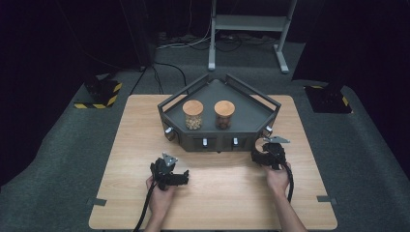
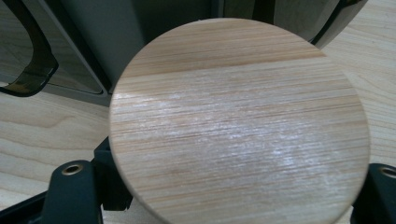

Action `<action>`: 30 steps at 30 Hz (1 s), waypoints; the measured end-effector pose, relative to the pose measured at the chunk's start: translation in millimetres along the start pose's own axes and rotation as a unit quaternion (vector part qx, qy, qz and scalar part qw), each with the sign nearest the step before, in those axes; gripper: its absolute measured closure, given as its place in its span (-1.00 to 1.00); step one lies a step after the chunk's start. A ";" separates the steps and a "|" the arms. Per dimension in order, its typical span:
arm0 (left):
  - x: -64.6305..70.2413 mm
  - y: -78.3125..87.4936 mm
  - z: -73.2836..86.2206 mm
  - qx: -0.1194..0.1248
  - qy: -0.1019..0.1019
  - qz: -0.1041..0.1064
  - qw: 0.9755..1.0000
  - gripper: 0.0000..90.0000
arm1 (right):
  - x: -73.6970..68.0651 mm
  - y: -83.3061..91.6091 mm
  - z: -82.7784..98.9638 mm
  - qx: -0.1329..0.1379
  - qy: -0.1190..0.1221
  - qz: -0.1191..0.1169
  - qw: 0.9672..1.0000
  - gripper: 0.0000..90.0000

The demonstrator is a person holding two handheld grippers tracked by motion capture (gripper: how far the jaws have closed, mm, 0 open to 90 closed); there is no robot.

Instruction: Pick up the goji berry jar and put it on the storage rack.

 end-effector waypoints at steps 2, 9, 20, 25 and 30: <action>0.0 0.0 0.0 0.000 0.000 0.000 1.000 -0.93 | 1.6 1.1 0.2 0.000 -0.001 -0.003 1.000 -0.43; 0.0 0.0 0.0 0.000 0.000 0.000 1.000 -0.93 | 6.5 7.4 -0.1 0.007 -0.002 -0.006 1.000 -0.43; 0.0 0.0 0.0 0.000 0.000 0.000 1.000 -0.93 | 12.5 18.5 -3.1 0.013 0.002 -0.016 1.000 -0.44; 0.0 0.0 0.0 0.000 0.000 0.000 1.000 -0.93 | 13.8 21.8 -4.5 0.012 0.005 -0.021 1.000 -0.44; 0.0 0.0 0.0 0.000 0.000 0.000 1.000 -0.93 | 13.4 26.3 -4.8 0.018 0.009 -0.021 1.000 -0.44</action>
Point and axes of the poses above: each handheld gripper's, and its own axes: y roughly backward along the jaws, z roughly out of its underside, x roughly to its right, the point moved 6 cm from there along -y, roughly forward along the jaws, and after that the axes turned 1 degree about y, right-handed, at the moved point
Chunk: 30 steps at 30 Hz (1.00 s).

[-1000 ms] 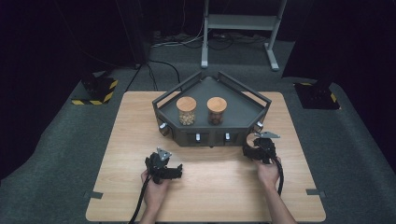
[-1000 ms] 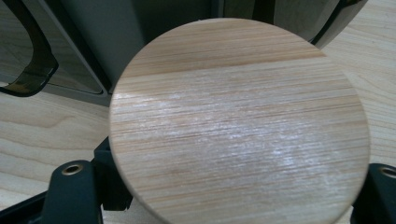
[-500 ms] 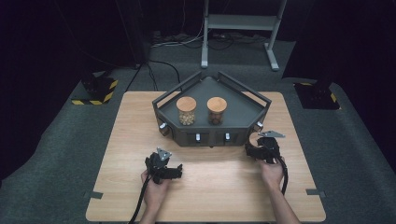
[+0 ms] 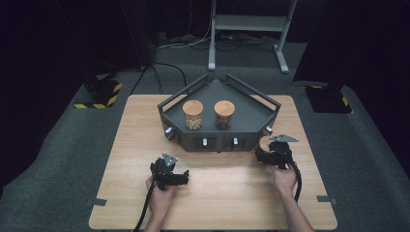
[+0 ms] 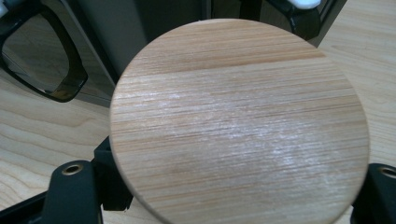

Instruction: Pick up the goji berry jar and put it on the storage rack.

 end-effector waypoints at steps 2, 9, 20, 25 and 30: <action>0.0 0.0 0.0 0.000 0.000 0.000 1.000 -0.93 | 0.5 1.5 -0.4 0.001 0.001 -0.002 1.000 -0.44; 0.0 0.0 0.0 0.000 0.000 0.000 1.000 -0.93 | 3.7 7.4 -2.8 0.004 0.003 -0.013 1.000 -0.43; 0.0 0.0 0.0 0.000 0.000 0.000 1.000 -0.93 | 4.8 20.2 -10.4 0.011 0.016 -0.028 0.999 -0.43; 0.0 0.0 0.0 0.000 0.000 0.000 1.000 -0.93 | 2.8 25.7 -15.6 0.012 0.027 -0.036 0.999 -0.43; 0.0 0.0 0.0 0.000 0.000 0.000 1.000 -0.93 | 1.8 31.0 -19.0 0.016 0.028 -0.041 0.999 -0.43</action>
Point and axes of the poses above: each handheld gripper's, and its own axes: y roughly backward along the jaws, z roughly out of its underside, x roughly to its right, the point moved 6 cm from there along -y, roughly forward along the jaws, and after that the axes turned 1 degree about y, right-handed, at the moved point
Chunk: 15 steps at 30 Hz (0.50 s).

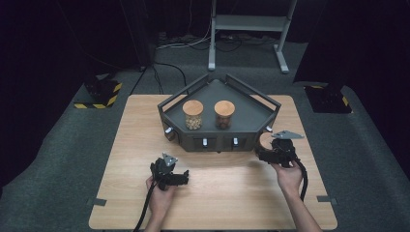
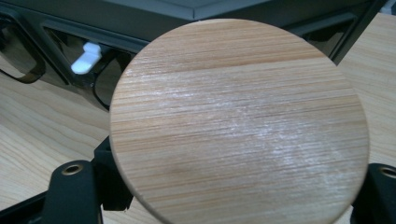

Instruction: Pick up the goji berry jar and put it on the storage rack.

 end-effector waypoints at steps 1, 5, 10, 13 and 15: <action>0.0 0.0 0.0 0.000 0.000 0.000 1.000 -0.93 | -0.1 0.7 -0.9 0.000 0.001 -0.002 1.000 -0.43; 0.0 0.0 0.0 0.000 0.000 0.000 1.000 -0.93 | 0.0 3.8 -5.4 -0.003 0.005 -0.008 1.000 -0.43; 0.0 0.0 0.0 0.000 0.000 0.000 1.000 -0.93 | -1.6 9.5 -10.0 0.001 0.012 -0.011 1.000 -0.43; 0.0 0.0 0.0 0.000 0.000 0.000 1.000 -0.93 | -2.1 12.6 -13.8 0.000 0.016 -0.014 1.000 -0.43; 0.0 0.0 -0.1 0.000 0.000 0.000 1.000 -0.93 | -2.8 14.7 -16.4 0.000 0.020 -0.014 1.000 -0.43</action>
Point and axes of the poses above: each handheld gripper's, and its own axes: y roughly backward along the jaws, z roughly out of its underside, x roughly to its right, the point moved 6 cm from there along -y, roughly forward along the jaws, and after that the axes turned 1 degree about y, right-handed, at the moved point
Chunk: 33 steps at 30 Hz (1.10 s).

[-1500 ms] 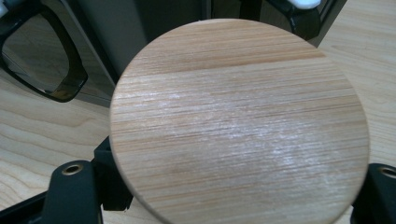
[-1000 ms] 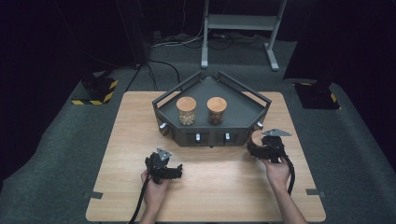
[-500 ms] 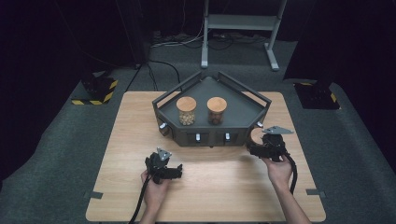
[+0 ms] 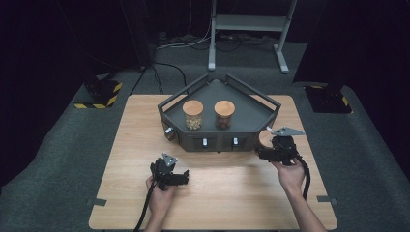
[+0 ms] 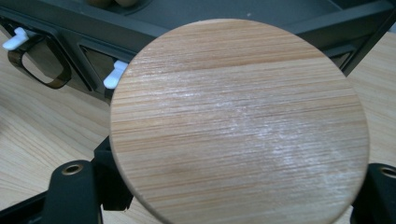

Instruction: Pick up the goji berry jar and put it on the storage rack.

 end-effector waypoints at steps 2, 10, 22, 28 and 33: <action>0.0 0.0 0.0 0.000 0.000 0.000 1.000 -0.93 | 0.1 2.6 -2.1 0.002 -0.001 -0.004 1.000 -0.43; -0.1 -0.2 -0.1 0.000 0.000 0.000 1.000 -0.93 | -0.1 11.8 -15.0 0.004 0.000 -0.019 1.000 -0.43; -0.1 -0.3 -0.2 0.000 0.000 0.000 1.000 -0.93 | -2.2 18.4 -32.0 0.000 0.010 -0.032 0.999 -0.43; -0.2 -0.3 -0.3 0.000 -0.001 0.001 1.000 -0.94 | -3.3 22.1 -41.3 0.003 0.013 -0.041 0.999 -0.43; -0.2 -0.3 -0.3 0.000 -0.001 0.001 1.000 -0.94 | -4.2 25.0 -50.4 0.008 0.014 -0.045 0.999 -0.43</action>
Point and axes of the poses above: each handheld gripper's, and its own axes: y roughly backward along the jaws, z roughly out of its underside, x roughly to its right, the point moved 6 cm from there along -y, roughly forward along the jaws, and after that the axes turned 1 degree about y, right-handed, at the moved point
